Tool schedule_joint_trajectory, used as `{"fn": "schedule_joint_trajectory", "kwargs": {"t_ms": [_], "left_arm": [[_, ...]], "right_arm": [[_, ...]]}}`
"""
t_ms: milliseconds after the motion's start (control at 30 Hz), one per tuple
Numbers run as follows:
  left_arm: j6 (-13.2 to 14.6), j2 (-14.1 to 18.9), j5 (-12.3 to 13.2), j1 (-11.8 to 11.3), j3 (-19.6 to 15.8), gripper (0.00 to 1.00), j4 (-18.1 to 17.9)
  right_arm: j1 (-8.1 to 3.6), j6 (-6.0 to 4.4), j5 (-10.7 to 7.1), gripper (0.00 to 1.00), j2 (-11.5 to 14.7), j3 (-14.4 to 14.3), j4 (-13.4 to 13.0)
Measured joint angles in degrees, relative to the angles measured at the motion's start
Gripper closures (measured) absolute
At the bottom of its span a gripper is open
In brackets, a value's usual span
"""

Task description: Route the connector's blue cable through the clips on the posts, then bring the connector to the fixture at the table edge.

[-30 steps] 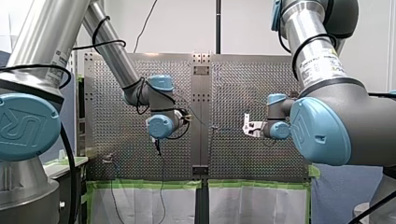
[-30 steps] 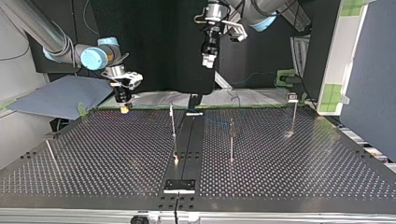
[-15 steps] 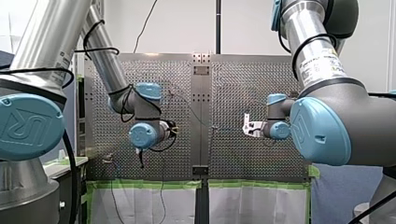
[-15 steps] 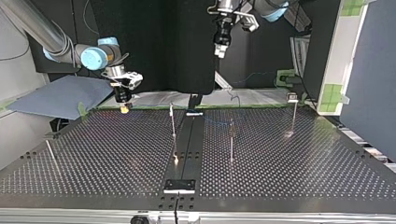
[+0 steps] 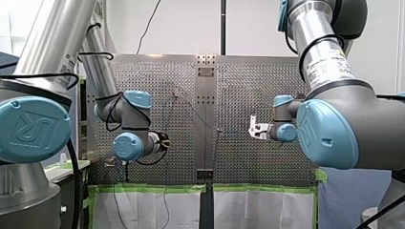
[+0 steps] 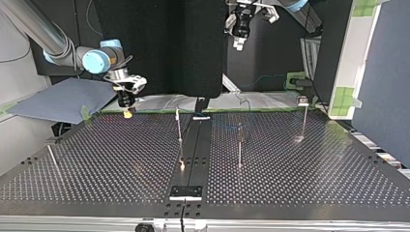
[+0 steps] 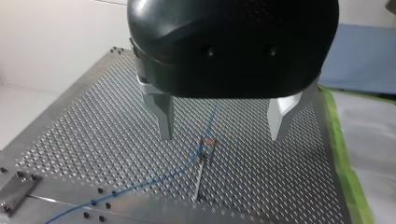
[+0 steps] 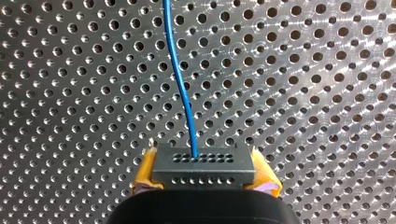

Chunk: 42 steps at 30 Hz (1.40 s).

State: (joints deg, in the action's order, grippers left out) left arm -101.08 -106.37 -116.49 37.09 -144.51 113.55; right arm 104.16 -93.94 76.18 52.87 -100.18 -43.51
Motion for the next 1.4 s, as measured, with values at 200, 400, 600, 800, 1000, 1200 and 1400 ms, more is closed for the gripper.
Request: {"fn": "schedule_joint_trajectory", "kwargs": {"t_ms": [200, 400, 600, 800, 1000, 1200, 1400], "left_arm": [[2.5, 0.0, -1.4, -0.5, -1.7, 0.0, -0.4], [3.7, 0.0, -1.3, -0.8, -1.9, 0.0, -0.9], [4.7, 0.0, -1.2, -0.8, -1.9, 0.0, -1.6], [4.9, 0.0, -1.2, -0.9, -1.9, 0.0, -3.6], [4.9, 0.0, -1.3, -0.9, -1.9, 0.0, -4.3], [5.2, 0.0, -1.4, -0.9, -1.9, 0.0, -4.2], [5.4, 0.0, -1.4, -0.9, -1.9, 0.0, -4.1]], "right_arm": [[-0.34, 0.26, 0.3, 1.0, 0.1, 1.6, 2.8], [-0.89, 0.34, 0.96, 1.0, 1.4, 2.1, 5.6], [-1.39, 0.22, 2.09, 1.0, 4.0, 2.1, 7.6], [-2.3, 0.16, 2.27, 1.0, 7.1, 2.1, 9.4], [-3.33, 0.03, 3.08, 1.0, 10.1, 2.1, 10.2], [-5.11, 0.01, 4.95, 1.0, 13.1, 2.5, 9.4], [-6.89, 0.09, 6.39, 1.0, 14.2, 3.7, 10.4]]}}
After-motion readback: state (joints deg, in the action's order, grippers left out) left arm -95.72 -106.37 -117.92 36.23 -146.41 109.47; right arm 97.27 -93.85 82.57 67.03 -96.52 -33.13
